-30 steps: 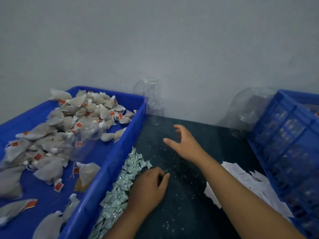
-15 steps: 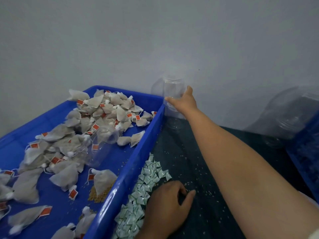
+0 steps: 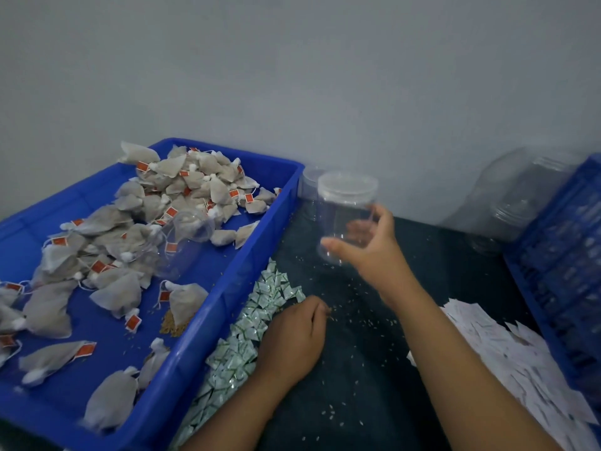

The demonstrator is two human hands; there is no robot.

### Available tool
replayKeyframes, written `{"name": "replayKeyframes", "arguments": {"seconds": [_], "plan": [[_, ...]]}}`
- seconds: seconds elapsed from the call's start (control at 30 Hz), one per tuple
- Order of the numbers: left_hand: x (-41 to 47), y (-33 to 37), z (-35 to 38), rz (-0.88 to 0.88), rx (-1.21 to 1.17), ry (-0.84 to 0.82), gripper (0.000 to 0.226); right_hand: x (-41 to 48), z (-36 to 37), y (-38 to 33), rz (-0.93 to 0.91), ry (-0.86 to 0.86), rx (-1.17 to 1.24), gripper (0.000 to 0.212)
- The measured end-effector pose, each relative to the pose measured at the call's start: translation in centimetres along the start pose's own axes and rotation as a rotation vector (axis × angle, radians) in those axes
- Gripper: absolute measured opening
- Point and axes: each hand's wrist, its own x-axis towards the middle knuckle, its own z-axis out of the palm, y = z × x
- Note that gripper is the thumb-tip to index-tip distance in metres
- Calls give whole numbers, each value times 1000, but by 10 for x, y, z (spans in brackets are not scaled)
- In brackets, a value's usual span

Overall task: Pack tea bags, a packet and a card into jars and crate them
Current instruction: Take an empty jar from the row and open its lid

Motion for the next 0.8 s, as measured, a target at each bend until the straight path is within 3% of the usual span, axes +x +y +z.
{"name": "replayKeyframes", "arguments": {"seconds": [0.1, 0.2, 0.27, 0.33, 0.47, 0.53, 0.6, 0.7, 0.8], "plan": [[0, 1, -1, -53, -25, -6, 22, -75, -3, 21, 27, 2, 55, 89], [0, 4, -3, -122, -95, -9, 42, -136, 7, 54, 7, 86, 93, 74], [1, 6, -5, -167, -149, -15, 52, -157, 12, 69, -54, 158, 65, 79], [5, 9, -9, -205, -263, -43, 44, -164, 10, 74, -104, 197, 20, 84], [21, 34, -35, -232, -452, -35, 49, -163, 7, 80, -78, 169, 64, 104], [24, 51, -55, -72, -440, -29, 46, -162, 7, 83, -91, 173, 79, 107], [20, 68, -72, 201, -375, -143, 38, -162, 5, 83, -120, 170, 104, 103], [8, 86, -86, 564, -34, -317, 66, -166, 3, 78, -121, 104, 155, 99], [-6, 97, -85, 675, 237, -254, 64, -167, 2, 77, -134, 59, 167, 94]]}}
